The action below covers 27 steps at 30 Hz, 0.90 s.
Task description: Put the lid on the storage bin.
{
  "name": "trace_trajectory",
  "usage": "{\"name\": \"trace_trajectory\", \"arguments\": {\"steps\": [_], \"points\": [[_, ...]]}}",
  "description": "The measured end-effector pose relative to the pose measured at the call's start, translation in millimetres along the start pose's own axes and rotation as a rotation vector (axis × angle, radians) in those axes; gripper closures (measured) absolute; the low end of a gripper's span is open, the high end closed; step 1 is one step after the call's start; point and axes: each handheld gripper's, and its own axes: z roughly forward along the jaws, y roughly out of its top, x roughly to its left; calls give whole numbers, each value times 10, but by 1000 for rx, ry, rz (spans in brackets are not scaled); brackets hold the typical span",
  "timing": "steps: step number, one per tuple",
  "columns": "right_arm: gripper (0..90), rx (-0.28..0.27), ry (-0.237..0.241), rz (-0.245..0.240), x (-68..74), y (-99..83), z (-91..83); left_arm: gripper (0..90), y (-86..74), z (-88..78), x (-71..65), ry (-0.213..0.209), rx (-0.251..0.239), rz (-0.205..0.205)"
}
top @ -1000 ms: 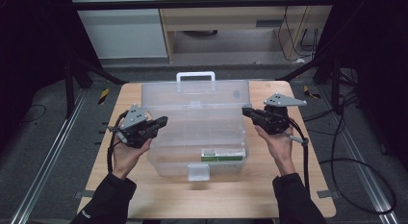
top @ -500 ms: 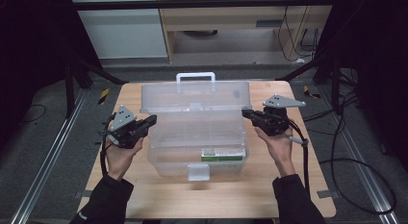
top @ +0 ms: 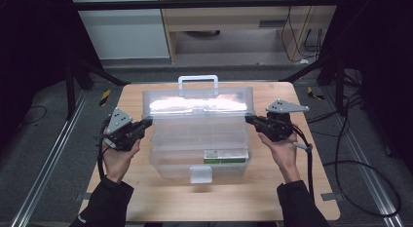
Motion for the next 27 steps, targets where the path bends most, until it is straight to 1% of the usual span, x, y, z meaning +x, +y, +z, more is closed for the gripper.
{"name": "trace_trajectory", "arguments": {"steps": [2, 4, 8, 9, 10, 12, 15, 17, 20, 24, 25, 27], "points": [[900, 6, 3, -3, 16, -23, -10, 894, -19, -6, 8, -5, 4, -4], [898, 8, 4, -8, 34, -52, -21, 894, -48, -7, 4, -5, 14, 3], [889, 26, 1, -27, 72, -106, -55, 894, -100, -24, 2, -16, 25, 0], [889, 30, -1, -29, 79, -121, -67, 894, -123, -36, -1, -18, 33, 6], [895, 36, -2, -26, 87, -146, -89, 894, -131, -39, -2, -19, 36, 7], [900, 32, -11, -31, 92, -175, -111, 894, -160, -53, -4, -20, 40, 6], [900, 43, -14, -29, 90, -216, -122, 894, -194, -71, 1, -31, 51, 3], [900, 50, -20, -32, 97, -246, -126, 894, -222, -75, -9, -31, 60, 11], [900, 59, -22, -34, 106, -281, -137, 894, -267, -82, -16, -31, 73, 11], [900, 79, -39, -48, 135, -340, -151, 894, -320, -92, -21, -28, 91, 17], [900, 85, -45, -56, 144, -355, -152, 894, -335, -92, -31, -25, 102, 25], [900, 91, -57, -65, 161, -384, -161, 894, -355, -93, -37, -24, 110, 29]]}}
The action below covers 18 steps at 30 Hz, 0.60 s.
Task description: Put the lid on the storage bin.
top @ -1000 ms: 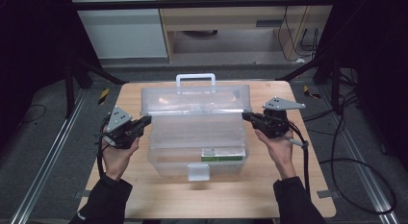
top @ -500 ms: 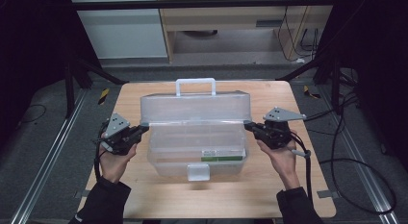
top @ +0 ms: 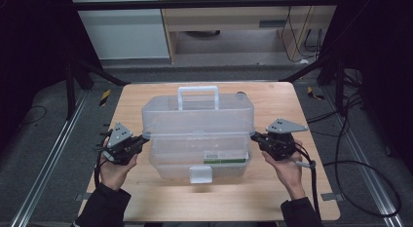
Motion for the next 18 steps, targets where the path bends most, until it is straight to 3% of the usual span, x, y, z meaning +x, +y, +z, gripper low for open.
{"name": "trace_trajectory", "arguments": {"steps": [3, 11, 18], "points": [[896, 21, -19, -11, 10, -28, -20, 892, -54, -1, 6, -7, 9, -7], [889, 55, -7, -6, 8, -151, -6, 883, -171, 12, 19, 21, 41, 0], [882, 99, -25, -16, 21, -234, 7, 876, -265, 50, 75, 28, 69, -19]]}}
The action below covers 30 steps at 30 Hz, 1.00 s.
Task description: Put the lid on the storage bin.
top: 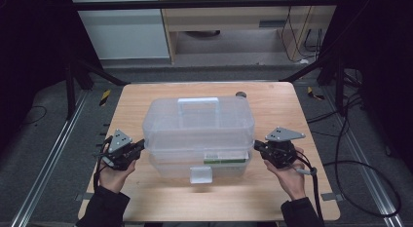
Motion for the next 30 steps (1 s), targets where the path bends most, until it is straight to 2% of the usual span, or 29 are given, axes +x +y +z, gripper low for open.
{"name": "trace_trajectory", "arguments": {"steps": [4, 6, 8, 10, 11, 14, 16, 18, 22, 25, 30], "points": [[887, 41, -25, 0, -14, -75, 46, 866, -75, 74, 52, 8, 15, -18], [887, 43, -21, 12, -40, -94, 60, 862, -108, 107, 85, 21, 25, -24], [883, 54, -57, 6, -69, -116, 72, 856, -154, 137, 149, 35, 36, -46], [876, 55, -87, 22, -128, -162, 80, 838, -199, 158, 218, 63, 40, -66], [866, 53, -114, 41, -185, -205, 85, 825, -220, 167, 250, 71, 37, -80], [836, 47, -156, 78, -290, -284, 88, 775, -269, 180, 336, 100, 39, -107], [792, 47, -178, 113, -384, -349, 88, 719, -312, 198, 400, 113, 48, -127], [745, 48, -196, 128, -443, -396, 84, 668, -359, 228, 442, 146, 61, -135], [591, 49, -236, 161, -544, -488, 108, 569, -449, 293, 526, 183, 90, -158], [448, 43, -262, 168, -617, -558, 139, 495, -497, 320, 582, 210, 104, -174], [295, 45, -287, 203, -724, -654, 163, 387, -564, 324, 671, 260, 93, -206]]}}
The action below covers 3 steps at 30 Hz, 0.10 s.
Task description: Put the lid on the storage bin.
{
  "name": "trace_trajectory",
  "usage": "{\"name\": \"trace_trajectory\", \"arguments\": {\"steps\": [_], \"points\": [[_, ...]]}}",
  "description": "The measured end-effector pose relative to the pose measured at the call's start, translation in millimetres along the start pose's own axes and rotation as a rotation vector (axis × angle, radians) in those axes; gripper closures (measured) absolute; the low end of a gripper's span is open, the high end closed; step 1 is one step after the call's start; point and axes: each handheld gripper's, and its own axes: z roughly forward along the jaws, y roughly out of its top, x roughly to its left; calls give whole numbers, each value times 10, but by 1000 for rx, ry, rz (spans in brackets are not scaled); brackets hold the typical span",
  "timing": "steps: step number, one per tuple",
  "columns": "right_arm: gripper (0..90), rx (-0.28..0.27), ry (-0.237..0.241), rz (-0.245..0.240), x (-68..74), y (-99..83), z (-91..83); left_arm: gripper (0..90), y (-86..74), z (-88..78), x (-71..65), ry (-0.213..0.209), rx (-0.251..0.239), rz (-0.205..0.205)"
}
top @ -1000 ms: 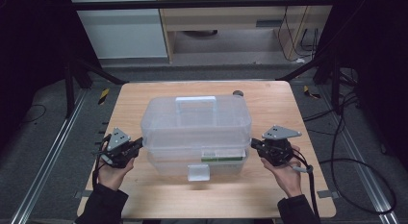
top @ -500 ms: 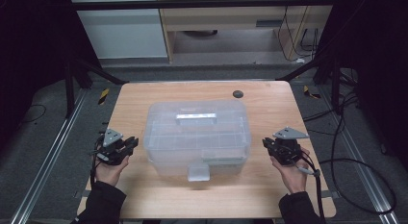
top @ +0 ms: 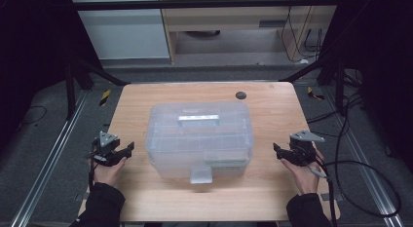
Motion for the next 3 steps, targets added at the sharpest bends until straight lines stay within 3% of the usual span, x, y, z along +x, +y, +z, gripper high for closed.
{"name": "trace_trajectory", "arguments": {"steps": [3], "points": [[252, 4, -11, 14, -55, -44, 31, 352, -26, 16, 51, 8, 4, -23]]}}
